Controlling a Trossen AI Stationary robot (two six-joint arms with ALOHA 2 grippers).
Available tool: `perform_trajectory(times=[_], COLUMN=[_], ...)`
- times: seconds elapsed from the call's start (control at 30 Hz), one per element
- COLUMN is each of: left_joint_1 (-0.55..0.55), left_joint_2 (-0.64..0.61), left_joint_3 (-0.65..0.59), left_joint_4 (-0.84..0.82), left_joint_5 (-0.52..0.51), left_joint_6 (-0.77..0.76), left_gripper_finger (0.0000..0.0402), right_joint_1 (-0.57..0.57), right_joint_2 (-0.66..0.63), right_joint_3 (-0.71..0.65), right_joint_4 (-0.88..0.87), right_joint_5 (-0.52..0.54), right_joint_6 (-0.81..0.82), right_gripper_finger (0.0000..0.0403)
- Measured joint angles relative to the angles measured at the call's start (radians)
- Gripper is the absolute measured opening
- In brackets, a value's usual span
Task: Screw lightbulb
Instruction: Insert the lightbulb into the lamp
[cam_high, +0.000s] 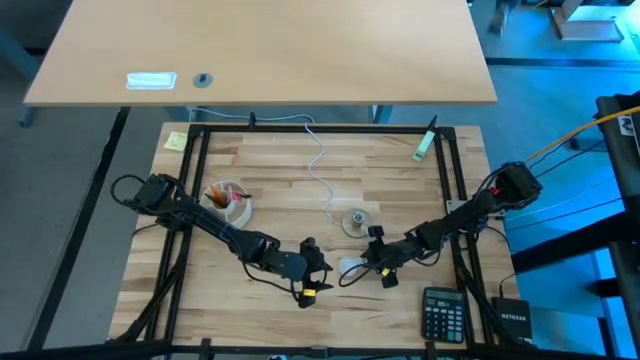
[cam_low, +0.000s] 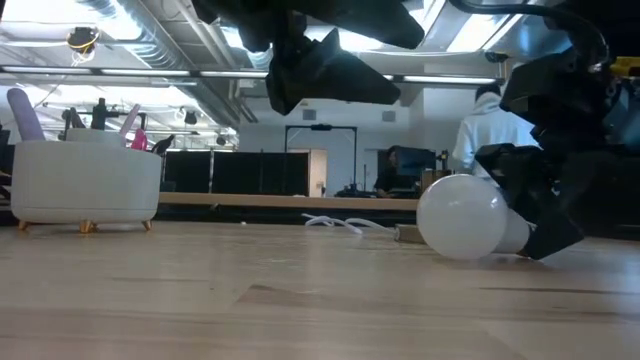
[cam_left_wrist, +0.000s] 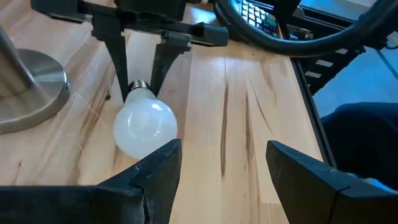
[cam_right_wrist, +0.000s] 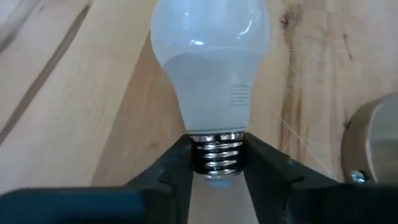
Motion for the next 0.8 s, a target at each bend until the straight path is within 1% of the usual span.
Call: perform_trajectory(times=[0.07, 0.2, 0.33, 0.4, 0.57, 0.67, 0.8], left_joint_1=[0.001, 0.001, 0.014, 0.021, 0.059, 0.081, 0.104], left_joint_2=[0.000, -0.007, -0.040, -0.064, -0.114, -0.122, -0.134], left_joint_3=[0.000, 0.000, 0.000, 0.000, 0.036, 0.056, 0.063], left_joint_4=[0.000, 0.001, 0.000, -0.024, -0.185, -0.195, -0.175], left_joint_5=[0.000, 0.000, 0.008, 0.009, 0.011, 0.009, 0.002], left_joint_6=[0.021, 0.118, 0.162, 0.190, 0.227, 0.257, 0.287], left_gripper_finger=[0.0226, 0.0226, 0.0226, 0.0226, 0.0226, 0.0226, 0.0227], right_joint_1=[0.000, 0.002, 0.002, 0.002, 0.000, 0.000, 0.000], right_joint_2=[0.000, -0.008, -0.040, -0.064, -0.117, -0.128, -0.129], right_joint_3=[0.000, 0.028, 0.053, 0.058, 0.061, 0.060, 0.060], right_joint_4=[0.002, 0.003, -0.023, -0.029, -0.017, -0.015, -0.012], right_joint_5=[0.002, -0.026, -0.036, -0.025, 0.019, 0.047, 0.055], right_joint_6=[0.013, 0.088, 0.148, 0.161, 0.165, 0.164, 0.165], right_gripper_finger=[0.0109, 0.0109, 0.0109, 0.0109, 0.0109, 0.0109, 0.0109])
